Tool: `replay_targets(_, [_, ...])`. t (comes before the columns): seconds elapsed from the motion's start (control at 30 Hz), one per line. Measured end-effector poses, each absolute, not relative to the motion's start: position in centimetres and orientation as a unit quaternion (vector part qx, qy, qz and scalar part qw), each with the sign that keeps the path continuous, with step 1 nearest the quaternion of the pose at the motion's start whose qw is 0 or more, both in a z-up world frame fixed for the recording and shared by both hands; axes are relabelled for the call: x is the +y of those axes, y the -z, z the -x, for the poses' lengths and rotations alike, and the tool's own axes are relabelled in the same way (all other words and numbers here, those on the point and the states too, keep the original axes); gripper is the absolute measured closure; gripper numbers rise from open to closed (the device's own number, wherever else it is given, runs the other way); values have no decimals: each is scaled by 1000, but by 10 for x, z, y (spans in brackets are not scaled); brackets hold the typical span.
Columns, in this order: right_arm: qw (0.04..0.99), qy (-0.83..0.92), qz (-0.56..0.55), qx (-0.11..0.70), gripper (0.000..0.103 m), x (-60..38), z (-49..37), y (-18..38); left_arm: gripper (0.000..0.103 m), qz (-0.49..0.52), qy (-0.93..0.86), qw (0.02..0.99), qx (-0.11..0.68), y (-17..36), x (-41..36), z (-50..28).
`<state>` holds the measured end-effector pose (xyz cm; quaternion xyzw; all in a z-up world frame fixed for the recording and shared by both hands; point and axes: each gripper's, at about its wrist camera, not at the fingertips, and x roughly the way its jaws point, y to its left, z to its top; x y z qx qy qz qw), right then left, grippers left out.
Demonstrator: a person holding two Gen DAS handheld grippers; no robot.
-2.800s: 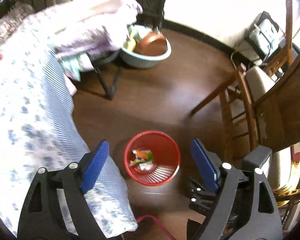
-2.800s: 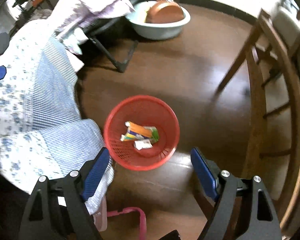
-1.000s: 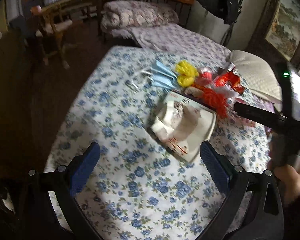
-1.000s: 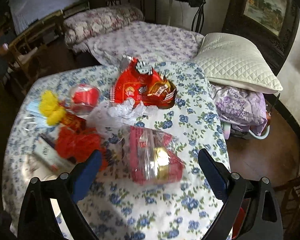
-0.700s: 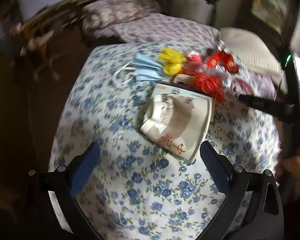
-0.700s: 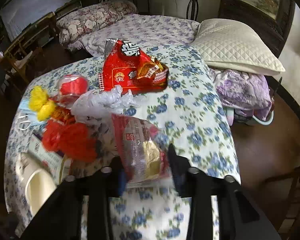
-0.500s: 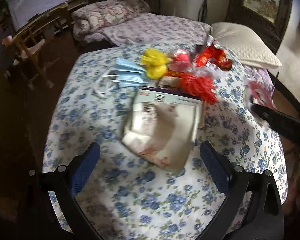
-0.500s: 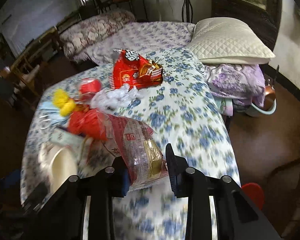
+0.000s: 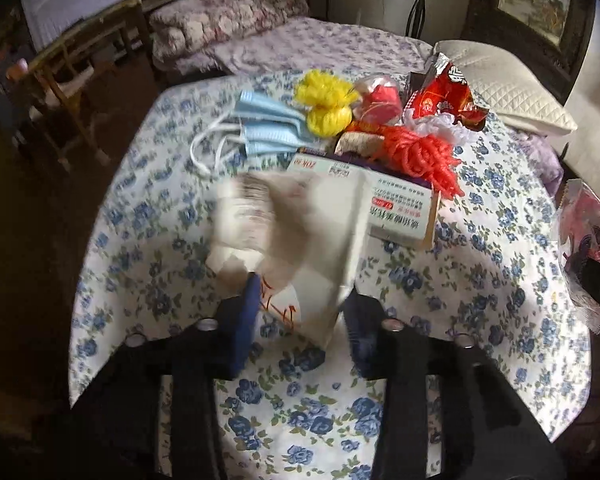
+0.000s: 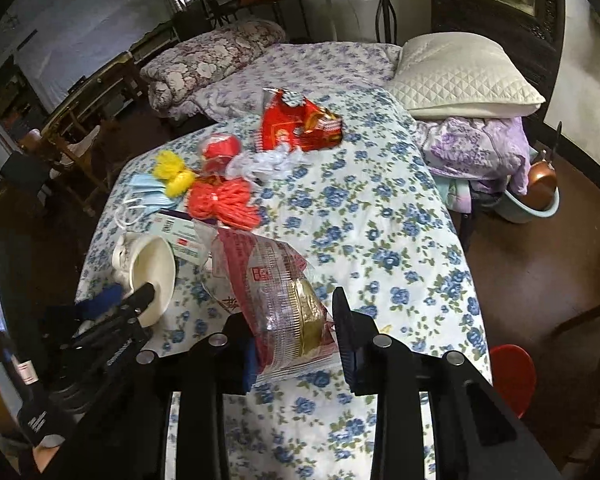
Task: Collect trash
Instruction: 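Grasp the clear plastic bag with the right tool while the left tool grasps the white paper cup, then carry the bag and cup to the red wastebasket and release both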
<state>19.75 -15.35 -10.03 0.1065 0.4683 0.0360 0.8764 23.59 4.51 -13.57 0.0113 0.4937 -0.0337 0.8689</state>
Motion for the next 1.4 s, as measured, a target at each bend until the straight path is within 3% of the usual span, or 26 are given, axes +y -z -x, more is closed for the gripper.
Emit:
replay_targets(0.2, [878,-51,-115,463,71,-149,-194,97,86,40,70,876,475,126,75,-228])
replay_targets(0.5, [877,-76,-123,458,70,-141,-189,96,99,110,81,871,472,133,124,-207])
replay_targets(0.97, [883,-94,-139,438,70,-158,-169,88,99,98,98,896,422,86,111,-177])
replay_targets(1.4, [892,-80,-176,408,70,-227,-117,76,99,28,171,894,413,47,0,-131])
